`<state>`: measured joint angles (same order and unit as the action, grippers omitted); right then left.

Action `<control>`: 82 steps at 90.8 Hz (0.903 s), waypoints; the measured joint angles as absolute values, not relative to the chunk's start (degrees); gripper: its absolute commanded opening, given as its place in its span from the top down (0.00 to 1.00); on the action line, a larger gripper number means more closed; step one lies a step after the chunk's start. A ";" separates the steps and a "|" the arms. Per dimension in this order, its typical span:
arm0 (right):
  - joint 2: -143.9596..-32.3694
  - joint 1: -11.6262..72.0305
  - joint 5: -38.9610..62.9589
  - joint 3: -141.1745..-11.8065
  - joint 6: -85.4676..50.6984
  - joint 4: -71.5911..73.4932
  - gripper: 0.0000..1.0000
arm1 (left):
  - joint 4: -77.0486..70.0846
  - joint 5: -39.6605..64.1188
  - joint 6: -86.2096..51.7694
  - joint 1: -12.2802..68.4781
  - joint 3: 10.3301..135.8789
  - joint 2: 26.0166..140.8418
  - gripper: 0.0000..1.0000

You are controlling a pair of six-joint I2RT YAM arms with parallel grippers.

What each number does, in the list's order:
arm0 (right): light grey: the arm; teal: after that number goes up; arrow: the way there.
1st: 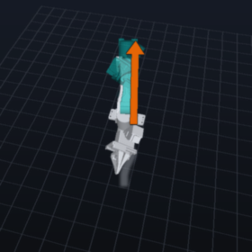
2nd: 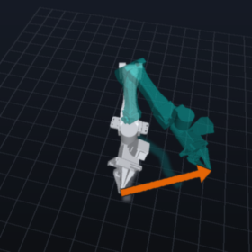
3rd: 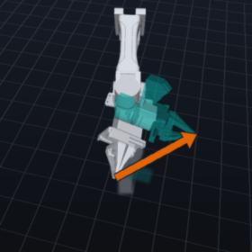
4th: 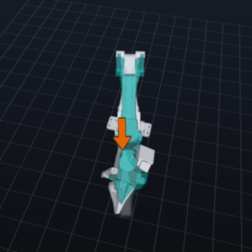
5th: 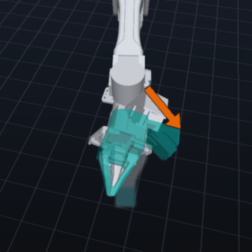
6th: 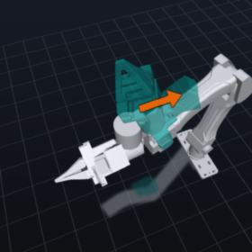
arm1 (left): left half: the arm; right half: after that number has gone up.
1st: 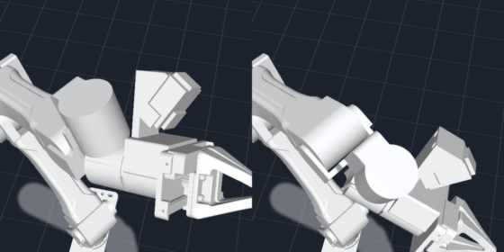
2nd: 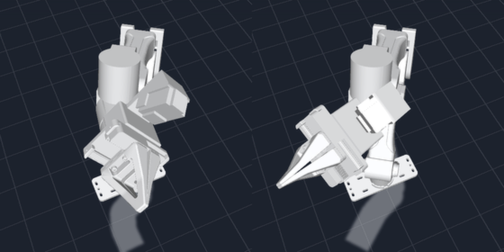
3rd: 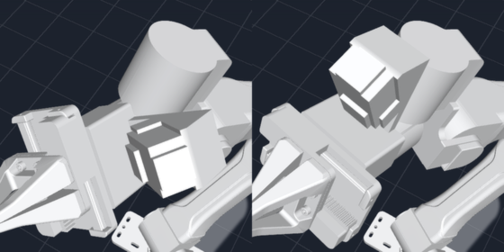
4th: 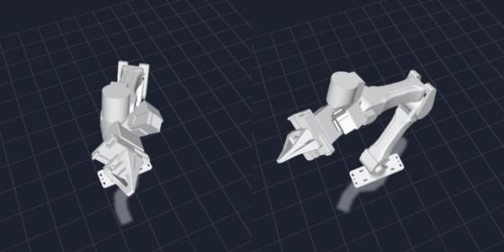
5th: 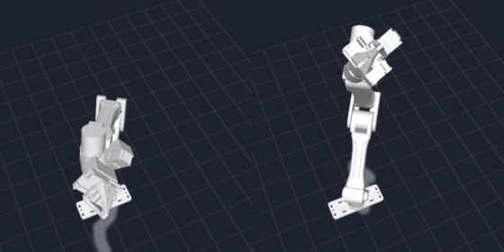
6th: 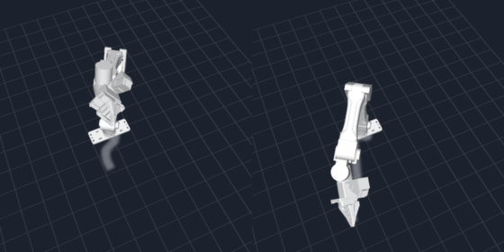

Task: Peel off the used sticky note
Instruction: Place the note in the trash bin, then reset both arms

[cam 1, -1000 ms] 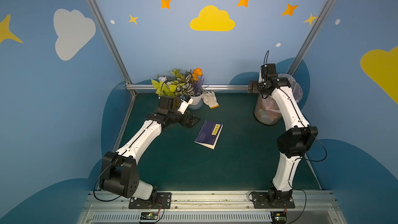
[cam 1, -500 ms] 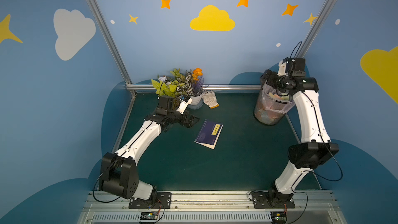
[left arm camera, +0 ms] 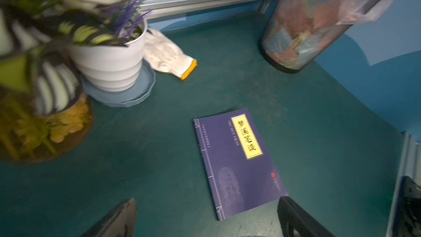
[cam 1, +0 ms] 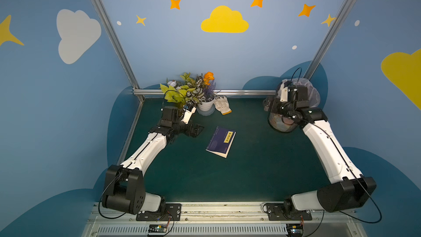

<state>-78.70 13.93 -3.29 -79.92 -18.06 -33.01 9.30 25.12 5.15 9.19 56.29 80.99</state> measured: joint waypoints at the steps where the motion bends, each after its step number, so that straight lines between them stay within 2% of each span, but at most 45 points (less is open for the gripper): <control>1: -78.26 14.20 -3.64 -78.61 -17.93 -32.29 0.02 | 8.91 24.73 5.21 8.93 55.83 80.97 0.00; 12: -74.87 14.76 -8.34 -66.06 -17.76 -26.41 0.02 | 1.10 20.67 5.78 6.09 48.12 80.71 0.00; 22: -74.70 14.61 -11.53 -60.84 -18.26 -24.71 0.02 | -8.73 17.08 7.20 4.97 38.46 80.55 0.00; 41: -74.61 14.35 -16.43 -58.76 -18.39 -24.18 0.02 | -23.05 10.85 8.82 4.99 28.93 81.01 0.00; 59: -74.65 13.96 -21.32 -56.82 -13.80 -20.75 0.02 | -48.60 8.58 9.13 4.99 17.52 88.84 0.00; 82: -78.41 12.97 -26.50 -44.73 -3.99 -4.64 0.03 | -50.61 6.15 8.19 4.58 20.99 89.56 0.00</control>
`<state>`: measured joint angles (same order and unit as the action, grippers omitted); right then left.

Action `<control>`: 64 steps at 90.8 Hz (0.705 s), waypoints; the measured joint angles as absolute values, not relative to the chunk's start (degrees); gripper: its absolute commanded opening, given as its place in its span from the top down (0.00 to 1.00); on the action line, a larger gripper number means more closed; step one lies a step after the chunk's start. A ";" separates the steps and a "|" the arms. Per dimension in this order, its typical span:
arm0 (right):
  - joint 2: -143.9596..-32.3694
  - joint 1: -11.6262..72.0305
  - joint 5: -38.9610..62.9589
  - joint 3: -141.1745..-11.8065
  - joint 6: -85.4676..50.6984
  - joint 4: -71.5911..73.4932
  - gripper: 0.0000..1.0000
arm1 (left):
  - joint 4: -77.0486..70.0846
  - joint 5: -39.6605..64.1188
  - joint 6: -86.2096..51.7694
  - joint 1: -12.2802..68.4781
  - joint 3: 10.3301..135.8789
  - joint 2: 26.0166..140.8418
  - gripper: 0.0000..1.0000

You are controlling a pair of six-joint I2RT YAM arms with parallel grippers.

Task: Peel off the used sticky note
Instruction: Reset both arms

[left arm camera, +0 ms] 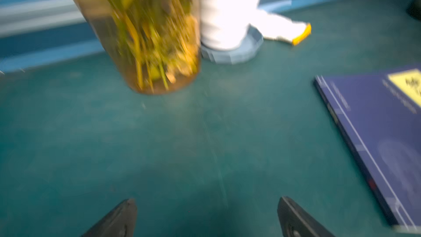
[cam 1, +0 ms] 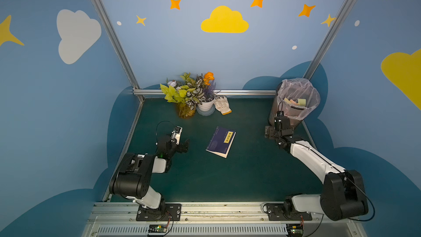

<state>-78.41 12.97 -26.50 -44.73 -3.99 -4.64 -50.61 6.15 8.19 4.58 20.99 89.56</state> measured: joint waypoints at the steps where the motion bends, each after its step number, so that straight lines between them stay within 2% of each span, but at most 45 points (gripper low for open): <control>1: -78.67 12.91 -26.63 -44.10 -3.77 -3.60 0.03 | -50.76 6.11 8.14 4.58 21.10 89.56 0.00; 28: -82.89 9.56 -26.96 -25.23 0.99 24.32 0.04 | -51.33 5.28 7.49 4.49 21.21 89.49 0.00; 44: -85.14 6.63 -23.24 -23.62 0.38 35.75 0.01 | -51.31 5.13 7.46 4.49 21.21 89.49 0.00; 64: -85.25 6.44 -20.16 -23.94 1.17 37.91 0.02 | -51.33 5.10 7.44 4.49 21.21 89.49 0.00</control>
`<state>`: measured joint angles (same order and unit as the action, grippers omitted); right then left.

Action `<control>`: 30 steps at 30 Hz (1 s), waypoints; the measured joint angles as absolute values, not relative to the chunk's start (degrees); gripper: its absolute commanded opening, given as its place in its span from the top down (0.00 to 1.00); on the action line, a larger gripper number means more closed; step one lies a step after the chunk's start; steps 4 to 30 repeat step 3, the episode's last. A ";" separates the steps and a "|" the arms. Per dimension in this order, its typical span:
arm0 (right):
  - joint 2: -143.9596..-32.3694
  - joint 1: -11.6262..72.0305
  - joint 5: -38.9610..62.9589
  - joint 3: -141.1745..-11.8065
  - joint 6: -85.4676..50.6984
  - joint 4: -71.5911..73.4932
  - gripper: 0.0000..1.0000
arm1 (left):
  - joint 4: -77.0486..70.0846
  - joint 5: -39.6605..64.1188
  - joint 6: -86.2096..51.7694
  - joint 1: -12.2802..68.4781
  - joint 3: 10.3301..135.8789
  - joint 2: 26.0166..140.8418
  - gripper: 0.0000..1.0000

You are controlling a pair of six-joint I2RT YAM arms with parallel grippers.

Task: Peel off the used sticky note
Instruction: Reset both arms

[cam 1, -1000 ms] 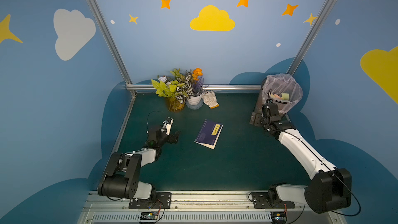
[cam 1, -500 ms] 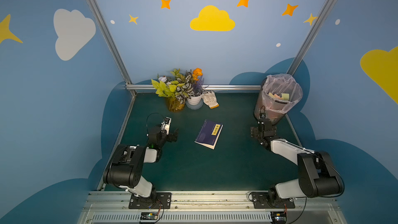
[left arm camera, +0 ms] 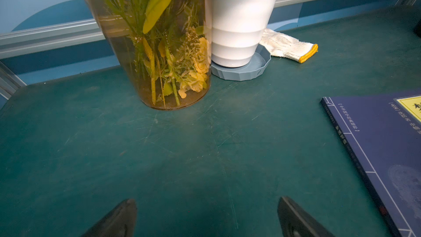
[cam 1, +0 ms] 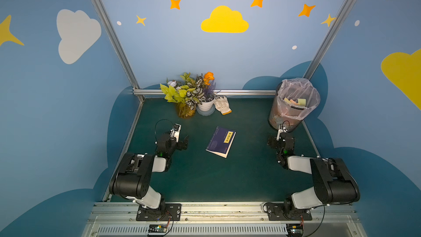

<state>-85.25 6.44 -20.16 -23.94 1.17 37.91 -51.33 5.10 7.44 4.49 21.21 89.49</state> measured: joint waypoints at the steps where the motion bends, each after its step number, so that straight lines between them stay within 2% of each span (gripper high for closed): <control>1: -85.25 6.31 -19.84 -23.97 1.30 37.93 0.02 | -51.33 5.06 7.44 4.49 21.21 89.49 0.00; 30: -85.25 6.02 -19.25 -24.01 1.34 37.93 0.02 | -51.31 4.64 7.29 4.49 21.21 89.49 0.00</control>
